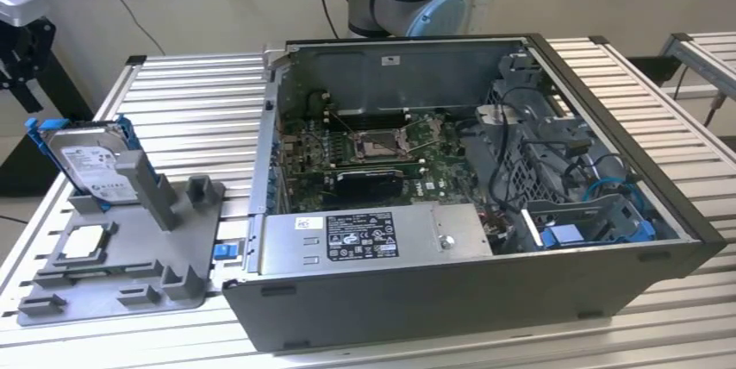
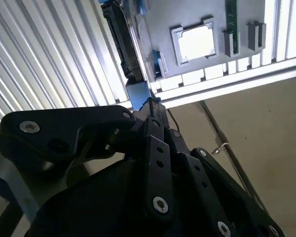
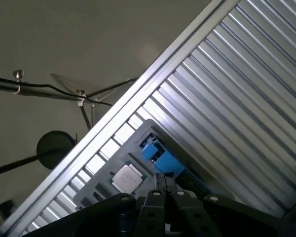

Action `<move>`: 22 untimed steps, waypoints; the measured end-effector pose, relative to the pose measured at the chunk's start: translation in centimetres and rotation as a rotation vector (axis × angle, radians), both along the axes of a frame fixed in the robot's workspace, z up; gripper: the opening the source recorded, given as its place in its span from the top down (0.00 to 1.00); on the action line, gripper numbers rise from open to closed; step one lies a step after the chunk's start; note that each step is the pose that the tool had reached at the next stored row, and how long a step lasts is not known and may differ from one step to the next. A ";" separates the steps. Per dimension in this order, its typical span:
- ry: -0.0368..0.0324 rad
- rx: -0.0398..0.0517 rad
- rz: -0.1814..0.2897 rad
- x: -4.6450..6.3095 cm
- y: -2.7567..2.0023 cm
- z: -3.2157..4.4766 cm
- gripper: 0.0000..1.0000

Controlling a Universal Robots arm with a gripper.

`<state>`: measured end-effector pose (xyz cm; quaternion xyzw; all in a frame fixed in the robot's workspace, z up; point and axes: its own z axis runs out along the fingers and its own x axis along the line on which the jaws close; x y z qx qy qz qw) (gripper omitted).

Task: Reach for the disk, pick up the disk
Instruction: 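Pick up the disk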

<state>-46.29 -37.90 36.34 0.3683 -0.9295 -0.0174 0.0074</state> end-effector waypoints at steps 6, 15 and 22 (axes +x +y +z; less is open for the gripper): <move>-0.0006 -0.0003 0.109 0.0 0.00 0.00 1.00; -0.0170 -0.0016 0.269 0.0 0.00 -0.03 1.00; -0.0188 -0.0006 0.394 0.0 0.00 -0.07 1.00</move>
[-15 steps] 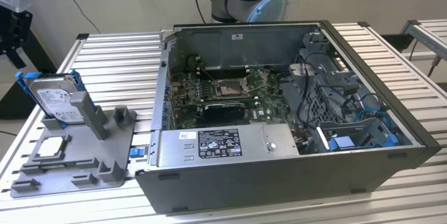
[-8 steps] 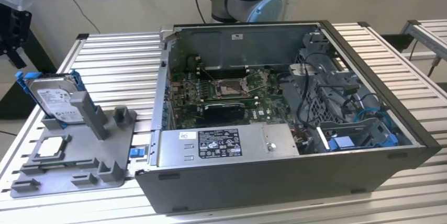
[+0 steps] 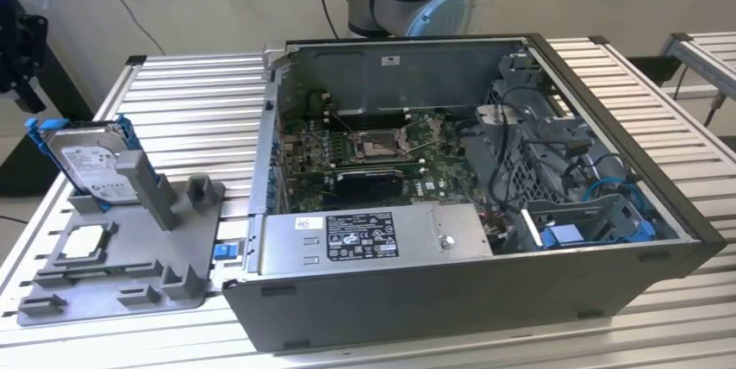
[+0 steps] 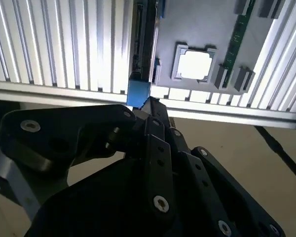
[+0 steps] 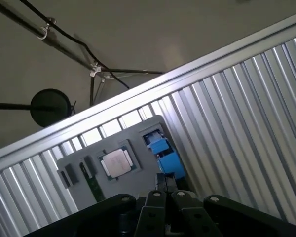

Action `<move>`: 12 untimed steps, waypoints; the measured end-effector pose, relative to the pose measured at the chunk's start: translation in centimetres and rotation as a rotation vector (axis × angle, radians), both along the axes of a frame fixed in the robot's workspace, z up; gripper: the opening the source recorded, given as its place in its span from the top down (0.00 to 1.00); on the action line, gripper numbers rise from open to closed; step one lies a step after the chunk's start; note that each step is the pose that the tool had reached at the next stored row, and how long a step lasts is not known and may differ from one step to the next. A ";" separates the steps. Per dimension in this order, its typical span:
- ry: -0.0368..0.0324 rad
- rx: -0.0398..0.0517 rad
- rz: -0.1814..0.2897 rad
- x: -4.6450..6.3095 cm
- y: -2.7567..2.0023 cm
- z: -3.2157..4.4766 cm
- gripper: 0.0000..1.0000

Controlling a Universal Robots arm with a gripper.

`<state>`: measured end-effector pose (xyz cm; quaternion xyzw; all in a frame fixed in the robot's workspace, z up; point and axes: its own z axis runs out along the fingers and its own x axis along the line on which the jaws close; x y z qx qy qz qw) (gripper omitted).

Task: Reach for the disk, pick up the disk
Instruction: 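Pick up the disk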

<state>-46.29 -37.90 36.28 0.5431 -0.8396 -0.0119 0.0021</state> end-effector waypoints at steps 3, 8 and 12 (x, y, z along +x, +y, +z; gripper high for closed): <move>0.0001 0.0000 0.054 0.0 0.00 0.00 1.00; 0.0001 0.0000 0.145 0.0 0.00 0.00 1.00; 0.0001 0.0000 0.218 0.0 0.00 0.00 1.00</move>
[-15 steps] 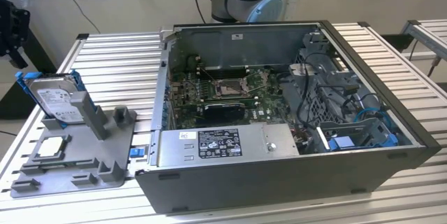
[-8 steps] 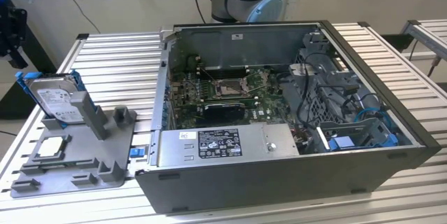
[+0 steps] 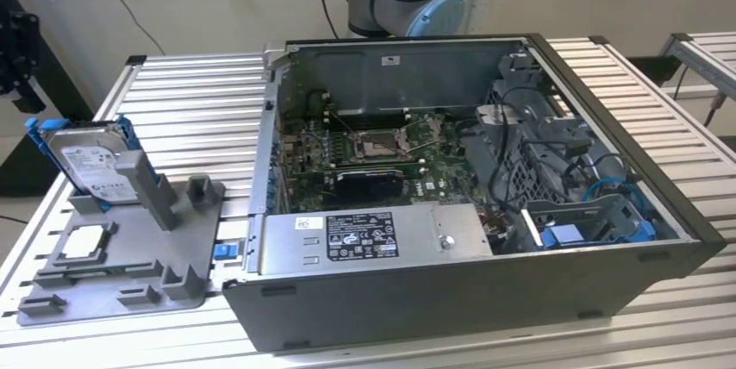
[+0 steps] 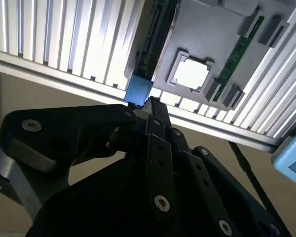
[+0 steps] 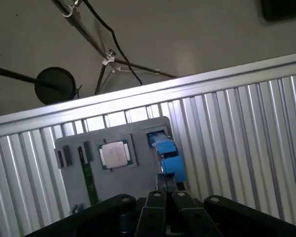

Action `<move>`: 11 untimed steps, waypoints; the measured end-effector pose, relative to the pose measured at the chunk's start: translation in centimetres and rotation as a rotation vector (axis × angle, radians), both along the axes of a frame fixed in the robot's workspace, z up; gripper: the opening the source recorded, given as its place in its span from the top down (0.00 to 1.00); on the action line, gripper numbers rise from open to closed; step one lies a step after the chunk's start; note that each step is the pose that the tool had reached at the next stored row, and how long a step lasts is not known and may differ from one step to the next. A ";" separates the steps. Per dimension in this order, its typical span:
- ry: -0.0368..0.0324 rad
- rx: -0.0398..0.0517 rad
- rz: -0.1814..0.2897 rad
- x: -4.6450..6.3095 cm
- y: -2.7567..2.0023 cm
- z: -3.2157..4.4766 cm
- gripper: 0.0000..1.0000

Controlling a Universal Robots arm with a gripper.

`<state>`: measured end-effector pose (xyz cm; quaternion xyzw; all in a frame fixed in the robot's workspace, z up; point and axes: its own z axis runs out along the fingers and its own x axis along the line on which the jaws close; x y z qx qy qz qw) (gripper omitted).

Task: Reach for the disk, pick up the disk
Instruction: 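Pick up the disk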

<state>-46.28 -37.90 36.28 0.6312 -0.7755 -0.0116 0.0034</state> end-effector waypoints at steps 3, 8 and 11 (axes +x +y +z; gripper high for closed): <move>0.0000 0.0000 0.054 0.0 0.00 0.00 1.00; 0.0000 0.0000 0.146 0.0 0.00 0.00 1.00; 0.0000 0.0000 0.200 0.0 0.00 0.00 1.00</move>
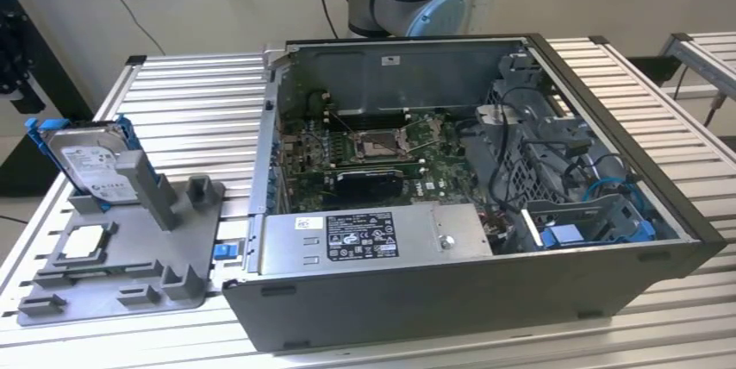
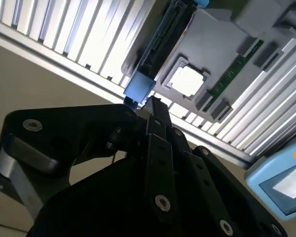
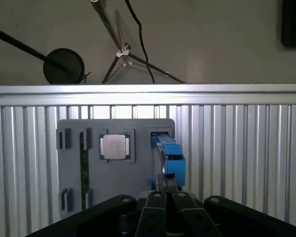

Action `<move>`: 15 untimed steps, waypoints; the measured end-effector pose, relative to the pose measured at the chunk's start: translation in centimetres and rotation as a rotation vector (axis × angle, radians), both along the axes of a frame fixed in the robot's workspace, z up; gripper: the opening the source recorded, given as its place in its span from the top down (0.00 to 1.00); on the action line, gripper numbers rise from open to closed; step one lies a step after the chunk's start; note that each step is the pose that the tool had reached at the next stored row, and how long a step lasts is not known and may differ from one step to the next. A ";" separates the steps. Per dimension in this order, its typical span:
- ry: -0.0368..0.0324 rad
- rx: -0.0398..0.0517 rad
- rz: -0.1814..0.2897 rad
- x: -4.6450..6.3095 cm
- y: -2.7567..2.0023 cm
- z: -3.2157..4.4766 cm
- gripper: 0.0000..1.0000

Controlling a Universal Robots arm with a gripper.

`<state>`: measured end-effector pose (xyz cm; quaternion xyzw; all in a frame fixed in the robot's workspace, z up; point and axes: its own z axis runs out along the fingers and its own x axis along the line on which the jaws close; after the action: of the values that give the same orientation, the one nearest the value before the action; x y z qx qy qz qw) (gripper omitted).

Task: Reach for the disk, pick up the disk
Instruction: 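Pick up the disk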

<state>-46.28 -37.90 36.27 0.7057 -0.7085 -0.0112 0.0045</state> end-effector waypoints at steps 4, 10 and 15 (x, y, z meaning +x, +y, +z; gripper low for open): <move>0.0000 0.0000 0.053 0.0 0.00 0.00 1.00; -0.0002 0.0060 0.055 0.2 0.00 -0.02 1.00; -0.0004 0.0084 0.038 0.6 0.00 -0.15 1.00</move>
<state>-45.73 -37.90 36.13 0.7190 -0.6948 -0.0140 0.0016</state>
